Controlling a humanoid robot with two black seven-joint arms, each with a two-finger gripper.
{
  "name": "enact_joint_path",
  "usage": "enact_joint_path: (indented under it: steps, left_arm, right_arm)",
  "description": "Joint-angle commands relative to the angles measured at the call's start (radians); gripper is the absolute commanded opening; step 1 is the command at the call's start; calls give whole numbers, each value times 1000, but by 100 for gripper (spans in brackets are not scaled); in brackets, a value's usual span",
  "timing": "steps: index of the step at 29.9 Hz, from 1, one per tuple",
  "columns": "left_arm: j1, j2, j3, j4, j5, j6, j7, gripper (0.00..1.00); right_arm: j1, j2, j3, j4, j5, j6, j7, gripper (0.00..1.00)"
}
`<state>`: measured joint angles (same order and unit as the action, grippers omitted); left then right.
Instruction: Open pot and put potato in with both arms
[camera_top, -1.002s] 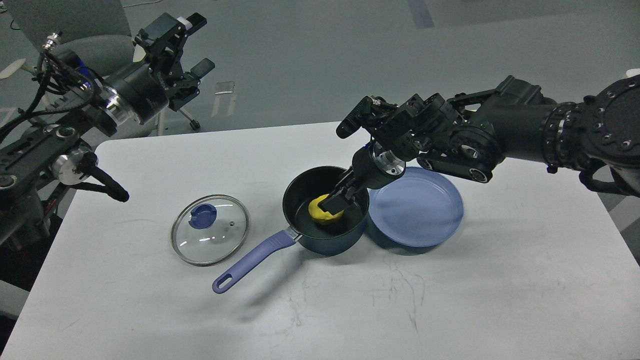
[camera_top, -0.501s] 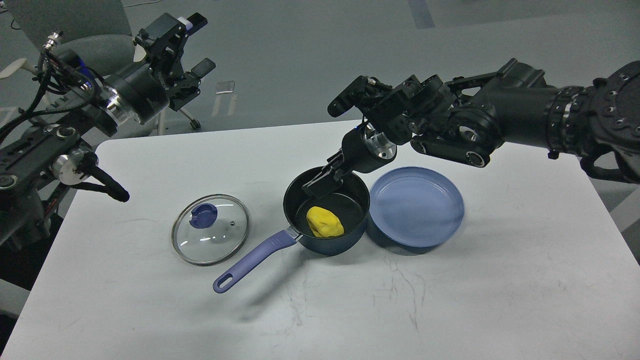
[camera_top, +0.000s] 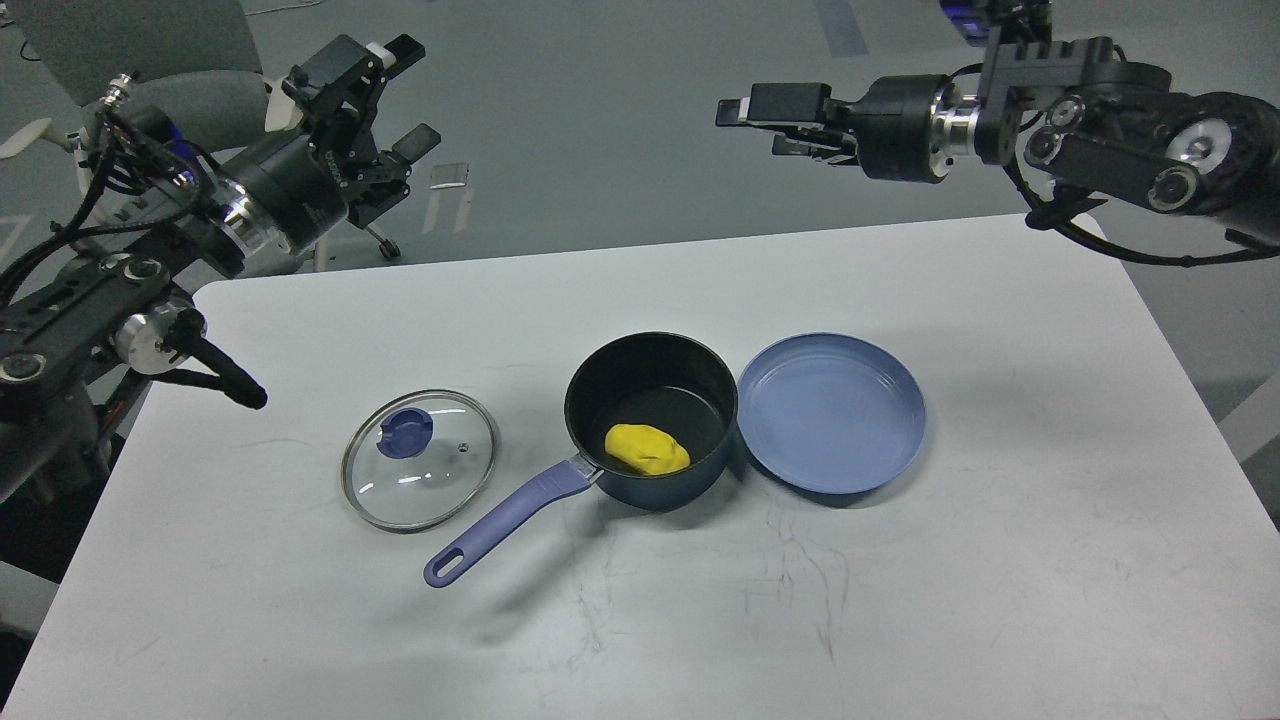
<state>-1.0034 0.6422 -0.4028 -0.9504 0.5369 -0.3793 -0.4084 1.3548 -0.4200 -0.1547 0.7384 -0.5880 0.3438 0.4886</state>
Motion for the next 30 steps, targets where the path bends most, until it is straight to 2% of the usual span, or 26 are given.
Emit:
enact_joint_path:
  steps: [1,7,12,21,30]
  left_arm:
    - [14,-10,-7,-1,-2,0,-3,98]
    - [92,-61,-109,1,-2,0,0,98]
    - [124,-96,-125,2,-3,0,0,98]
    - [223,-160,-203,2,0,3,2,98]
    - [269,-205,-235,4,9,5,2,98]
  right_arm:
    - [-97,-57,89,9,204,1,0,98]
    - [-284,-101,253,13,521,15,0,97]
    - [-390,-117,331,41,670,38,0,97]
    - [-540,-117,406,62,698,89,0,98]
    - [-575,-105,442,59,697,89,0,100]
